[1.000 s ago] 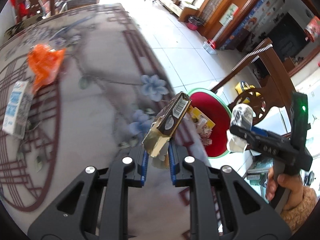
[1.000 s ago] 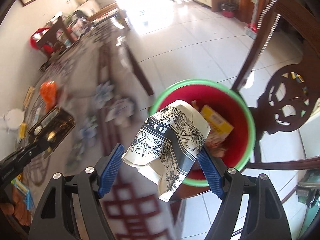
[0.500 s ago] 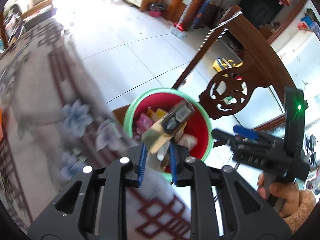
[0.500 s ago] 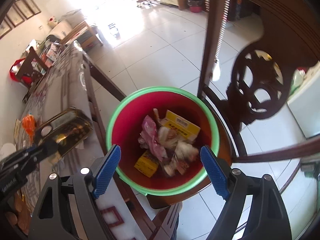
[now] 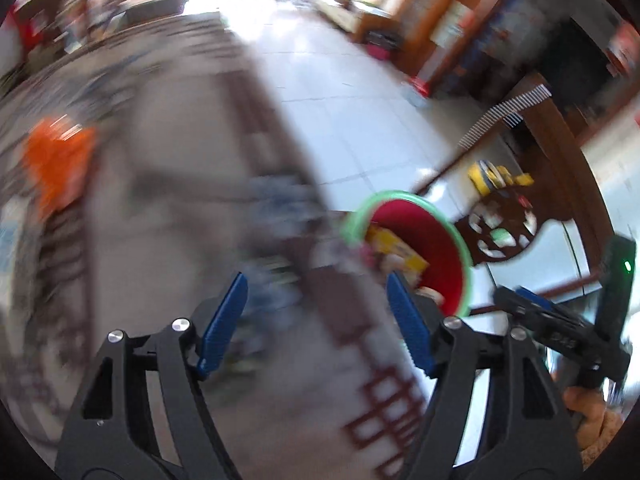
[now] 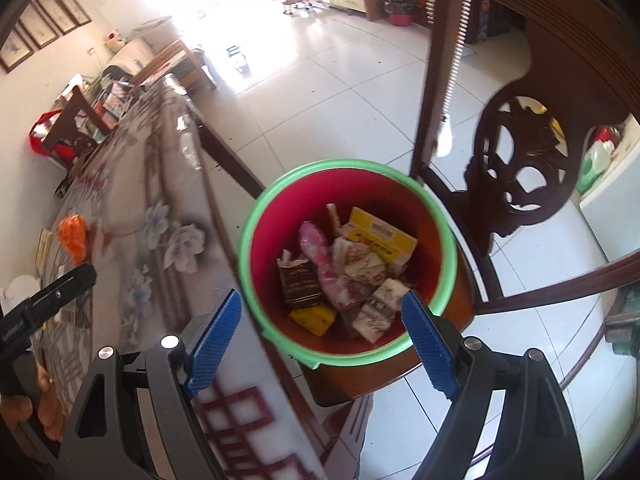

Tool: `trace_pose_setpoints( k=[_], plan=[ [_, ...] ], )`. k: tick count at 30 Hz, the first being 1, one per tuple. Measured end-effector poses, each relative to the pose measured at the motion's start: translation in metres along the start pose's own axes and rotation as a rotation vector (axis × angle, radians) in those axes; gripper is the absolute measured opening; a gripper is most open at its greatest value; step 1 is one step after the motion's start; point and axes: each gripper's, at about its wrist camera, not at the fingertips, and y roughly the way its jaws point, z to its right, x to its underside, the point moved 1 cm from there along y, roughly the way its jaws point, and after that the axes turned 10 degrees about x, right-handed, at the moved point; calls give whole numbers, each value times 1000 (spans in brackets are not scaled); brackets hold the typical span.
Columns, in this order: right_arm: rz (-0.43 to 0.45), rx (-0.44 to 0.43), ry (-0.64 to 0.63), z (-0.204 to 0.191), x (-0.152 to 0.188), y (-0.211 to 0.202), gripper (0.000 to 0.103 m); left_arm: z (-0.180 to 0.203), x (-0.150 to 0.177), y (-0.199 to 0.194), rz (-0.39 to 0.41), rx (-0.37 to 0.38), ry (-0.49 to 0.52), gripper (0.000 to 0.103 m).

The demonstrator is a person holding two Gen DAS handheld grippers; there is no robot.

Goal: Collect trash
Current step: 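Grasp the white milk carton with the left gripper while the right moves toward the orange bag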

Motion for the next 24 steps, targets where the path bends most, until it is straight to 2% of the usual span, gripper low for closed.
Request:
trace_pose_setpoints(
  k=[7, 13, 18, 22, 24],
  plan=[
    [-1, -36, -55, -41, 11, -6, 80, -110, 21, -60, 87, -187, -209, 74],
    [-8, -41, -86, -73, 26, -10, 80, -179, 32, -93, 131, -323, -272, 80],
    [-6, -36, -105, -102, 36, -16, 80, -220, 22, -99, 124, -385, -275, 82],
    [-8, -28, -127, -130, 46, -19, 80, -242, 11, -89, 91, -368, -264, 82],
    [-9, -24, -137, -144, 49, -21, 80, -248, 3, -78, 68, -352, -227, 82]
  ],
)
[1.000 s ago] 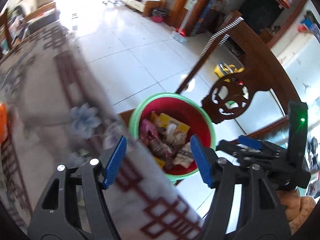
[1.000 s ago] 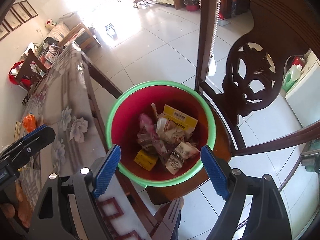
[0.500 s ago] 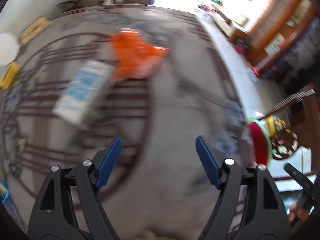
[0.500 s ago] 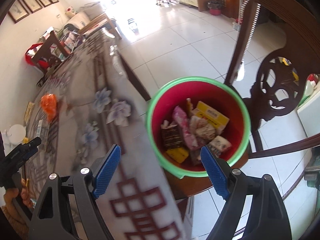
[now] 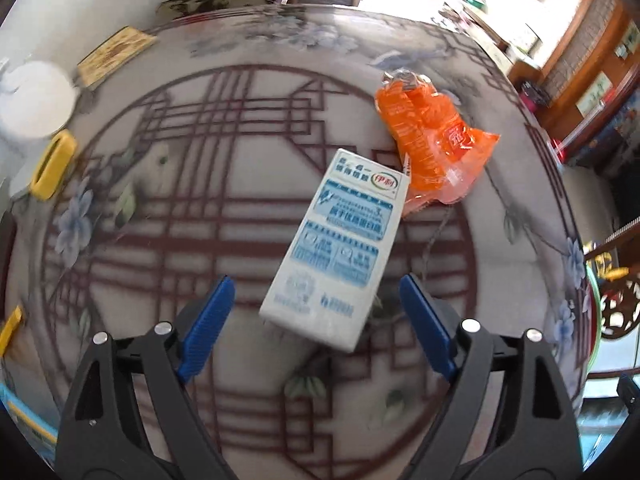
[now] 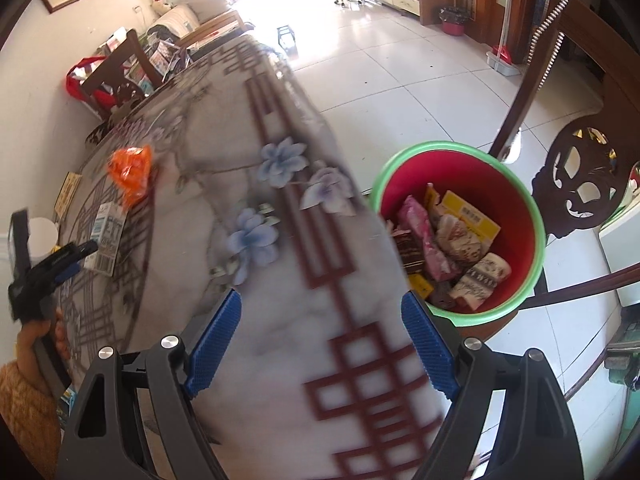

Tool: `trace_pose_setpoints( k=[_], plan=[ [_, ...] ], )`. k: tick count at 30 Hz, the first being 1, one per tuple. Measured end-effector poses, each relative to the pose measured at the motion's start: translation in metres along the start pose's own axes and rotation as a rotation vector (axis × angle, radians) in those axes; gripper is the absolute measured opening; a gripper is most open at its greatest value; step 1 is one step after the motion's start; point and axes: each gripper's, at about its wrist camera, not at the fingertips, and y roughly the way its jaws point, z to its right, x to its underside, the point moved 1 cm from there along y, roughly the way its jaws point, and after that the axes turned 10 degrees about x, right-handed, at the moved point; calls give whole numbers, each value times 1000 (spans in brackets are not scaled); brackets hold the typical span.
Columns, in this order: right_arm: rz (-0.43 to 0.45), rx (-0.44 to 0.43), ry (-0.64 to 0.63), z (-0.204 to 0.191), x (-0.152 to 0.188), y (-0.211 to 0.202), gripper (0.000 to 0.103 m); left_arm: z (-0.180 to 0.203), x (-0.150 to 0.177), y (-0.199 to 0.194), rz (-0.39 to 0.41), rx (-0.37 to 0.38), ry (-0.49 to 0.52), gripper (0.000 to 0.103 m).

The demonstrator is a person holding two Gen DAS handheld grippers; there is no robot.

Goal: Collect trash
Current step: 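Grasp the white milk carton with the left gripper while the right moves toward the orange bag, then grasp the orange plastic bag with the right gripper while the left holds the milk carton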

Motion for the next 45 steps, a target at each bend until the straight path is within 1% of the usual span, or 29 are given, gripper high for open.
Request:
trace_pose_setpoints(
  k=[1, 2, 3, 4, 8, 9, 10, 12, 16, 18, 20, 24, 27, 29, 31, 32, 33, 34, 35, 36, 37, 38, 39, 41, 45],
  plan=[
    [0, 1, -5, -7, 1, -1, 80, 0, -2, 5, -6, 12, 24, 80],
    [1, 2, -12, -14, 1, -1, 80, -1, -4, 8, -11, 24, 39, 74],
    [3, 4, -23, -24, 1, -2, 80, -3, -5, 10, -19, 41, 40, 57],
    [6, 4, -33, -34, 0, -2, 80, -5, -5, 10, -19, 59, 35, 56],
    [7, -14, -86, -75, -8, 3, 80, -15, 2, -3, -2, 129, 21, 55],
    [9, -21, -120, -94, -13, 8, 80, -20, 6, -9, -1, 150, 13, 55],
    [11, -25, -142, -104, -15, 10, 80, -25, 11, -15, -1, 167, 4, 55],
    [17, -41, -211, -139, -25, 20, 80, -34, 23, -25, -5, 182, -4, 55],
    [29, -67, -303, -193, -49, 40, 80, -57, 46, -40, -33, 181, -50, 55],
    [45, -68, -347, -222, -66, 52, 80, -65, 58, -48, -37, 173, -50, 55],
    [59, -58, -387, -246, -81, 64, 80, -70, 66, -52, -39, 164, -51, 55],
    [88, -4, -477, -293, -119, 97, 80, -82, 79, -50, -55, 158, -82, 54],
    [93, 26, -510, -311, -141, 119, 80, -85, 81, -46, -62, 161, -99, 54],
    [86, 6, -508, -316, -152, 130, 86, -82, 81, -44, -68, 151, -93, 55],
    [69, 2, -512, -320, -160, 140, 86, -82, 81, -39, -83, 134, -97, 63],
    [56, -18, -514, -322, -162, 142, 85, -82, 81, -39, -84, 141, -104, 63],
    [32, -17, -524, -324, -163, 147, 83, -83, 81, -38, -86, 144, -106, 63],
    [11, -14, -543, -326, -163, 152, 76, -83, 81, -39, -85, 145, -105, 63],
    [-8, -15, -564, -328, -161, 155, 62, -83, 80, -41, -79, 143, -103, 63],
    [-24, -24, -577, -331, -159, 158, 54, -83, 79, -41, -75, 143, -102, 63],
    [-45, -37, -585, -331, -157, 161, 35, -83, 78, -43, -69, 145, -103, 63],
    [-51, -49, -586, -329, -155, 161, 19, -83, 76, -45, -61, 148, -105, 63],
    [-56, -58, -584, -327, -153, 160, 16, -83, 75, -46, -56, 149, -106, 63],
    [-78, -85, -562, -321, -150, 157, 16, -82, 73, -48, -46, 149, -106, 63],
    [-70, -133, -549, -308, -140, 135, 14, -82, 70, -53, -27, 159, -107, 63]
  ],
)
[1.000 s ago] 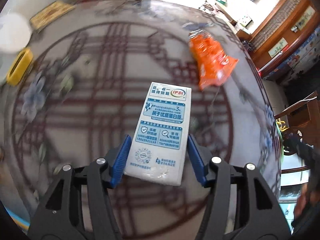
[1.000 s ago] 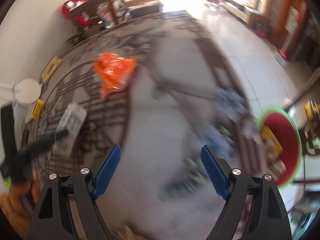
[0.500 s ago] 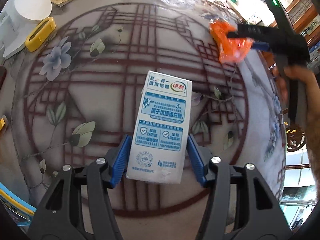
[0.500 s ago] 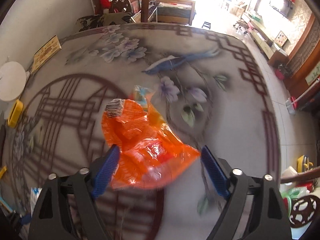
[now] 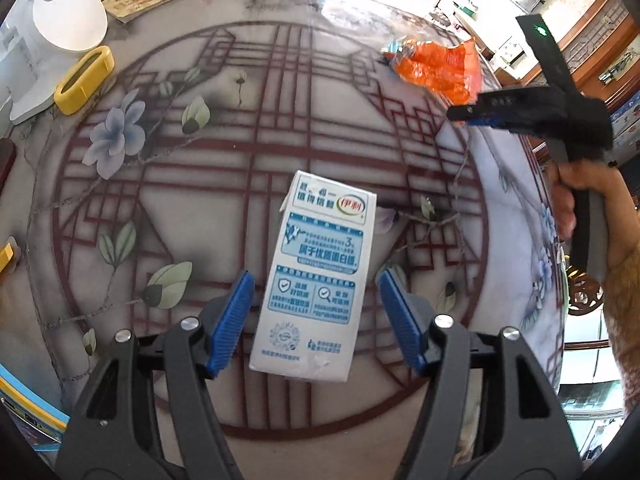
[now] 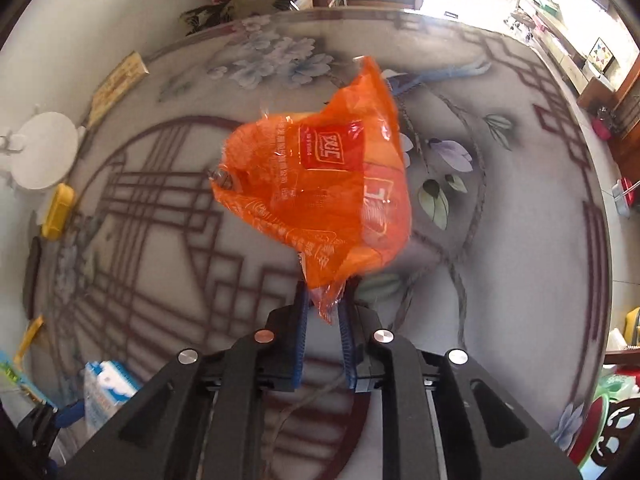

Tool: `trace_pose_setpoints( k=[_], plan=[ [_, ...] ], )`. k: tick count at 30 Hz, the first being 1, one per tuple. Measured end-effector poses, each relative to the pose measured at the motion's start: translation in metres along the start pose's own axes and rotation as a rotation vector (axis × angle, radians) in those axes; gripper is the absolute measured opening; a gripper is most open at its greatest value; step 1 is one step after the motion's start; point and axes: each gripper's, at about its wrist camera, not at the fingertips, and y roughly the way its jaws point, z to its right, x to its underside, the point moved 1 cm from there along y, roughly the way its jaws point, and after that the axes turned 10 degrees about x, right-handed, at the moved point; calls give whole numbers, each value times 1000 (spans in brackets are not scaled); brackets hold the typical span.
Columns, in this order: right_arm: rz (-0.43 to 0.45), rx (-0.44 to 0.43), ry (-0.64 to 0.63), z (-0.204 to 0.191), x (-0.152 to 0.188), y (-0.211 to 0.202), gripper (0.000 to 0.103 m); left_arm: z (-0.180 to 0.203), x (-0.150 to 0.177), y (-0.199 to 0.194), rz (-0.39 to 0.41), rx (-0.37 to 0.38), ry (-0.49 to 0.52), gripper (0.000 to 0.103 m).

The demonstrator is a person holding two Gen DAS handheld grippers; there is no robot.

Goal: Collect trash
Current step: 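Grasp the orange plastic bag with the right gripper while the left holds the milk carton, then carry the orange bag with the right gripper and milk carton with the left over the bucket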

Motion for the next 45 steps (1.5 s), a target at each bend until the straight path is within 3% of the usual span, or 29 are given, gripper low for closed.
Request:
trace_pose_setpoints(
  k=[5, 9, 10, 12, 13, 14, 16, 20, 25, 27, 28, 35, 45],
  plan=[
    [16, -37, -11, -8, 27, -31, 14, 2, -2, 5, -6, 11, 3, 63],
    [-14, -63, -12, -13, 54, -42, 14, 3, -1, 10, -13, 29, -11, 51],
    [-25, -65, -15, -15, 60, -42, 19, 2, -1, 10, -11, 35, -19, 51],
    [-36, -44, -14, -18, 72, -44, 45, 2, 0, 9, -9, 40, -25, 51],
    [-19, -27, -2, -17, 76, -48, 71, 1, 0, 9, -9, 40, -25, 51],
    [8, -10, 10, -16, 78, -54, 75, 1, 0, 9, -8, 38, -26, 51],
    [42, 6, 5, -15, 77, -63, 75, -1, 0, 8, -5, 36, -31, 51],
    [101, 78, -132, -34, 59, -72, 89, -2, -2, 9, 1, 36, -30, 51],
    [118, 160, -316, -70, 36, -45, 89, -3, -3, 10, -1, 43, -33, 51],
    [94, 208, -361, -77, 34, -26, 82, -4, -3, 9, 1, 44, -38, 51],
    [74, 211, -368, -77, 33, -17, 67, -4, -3, 9, 2, 45, -40, 51],
    [122, 138, -241, -56, 40, -42, 63, -4, -2, 8, 8, 43, -42, 51],
    [143, 79, -59, -41, 99, -102, 63, 8, 0, -3, 26, 54, -23, 51]
  ],
)
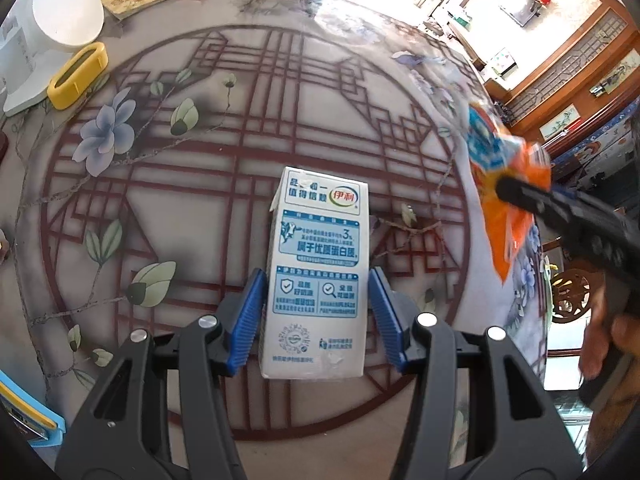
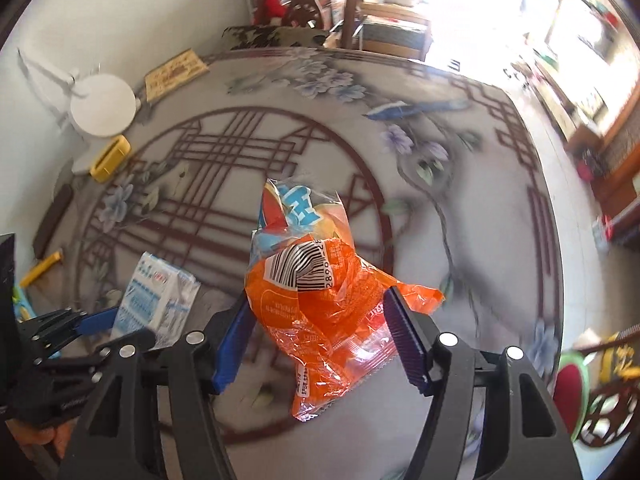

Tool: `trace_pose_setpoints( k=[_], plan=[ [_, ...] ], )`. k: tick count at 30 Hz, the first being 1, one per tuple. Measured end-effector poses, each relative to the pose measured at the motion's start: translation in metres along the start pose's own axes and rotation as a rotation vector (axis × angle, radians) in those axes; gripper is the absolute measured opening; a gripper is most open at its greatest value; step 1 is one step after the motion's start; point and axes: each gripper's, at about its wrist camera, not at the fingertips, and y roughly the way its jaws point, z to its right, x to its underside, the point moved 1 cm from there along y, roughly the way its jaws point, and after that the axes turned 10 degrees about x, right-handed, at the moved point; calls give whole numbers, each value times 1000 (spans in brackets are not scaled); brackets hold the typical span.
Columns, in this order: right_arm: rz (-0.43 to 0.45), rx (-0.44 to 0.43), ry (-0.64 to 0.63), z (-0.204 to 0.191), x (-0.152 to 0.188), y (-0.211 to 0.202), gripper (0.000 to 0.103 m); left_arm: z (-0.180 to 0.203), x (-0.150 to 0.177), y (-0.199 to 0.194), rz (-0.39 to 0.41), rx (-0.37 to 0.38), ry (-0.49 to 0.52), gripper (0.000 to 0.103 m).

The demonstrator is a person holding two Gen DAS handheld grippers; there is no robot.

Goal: Collect trash
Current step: 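Carry the orange bag with the right gripper and milk carton with the left over the bucket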

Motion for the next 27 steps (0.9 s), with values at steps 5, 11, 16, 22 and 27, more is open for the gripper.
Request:
trace_pose_setpoints(
  k=[5, 11, 16, 22, 27],
  plan=[
    [0, -23, 53, 1, 26, -22, 63, 18, 3, -11, 19, 11, 46, 51],
    [26, -22, 91, 7, 46, -47, 63, 42, 7, -25, 45, 19, 105, 51],
    [53, -1, 143, 25, 61, -64, 63, 67, 9, -31, 56, 28, 164, 51],
    [58, 33, 234, 60, 87, -77, 63, 96, 13, -26, 48, 42, 226, 51],
    [49, 55, 307, 94, 111, -83, 62, 126, 20, -18, 32, 57, 279, 51]
  ],
)
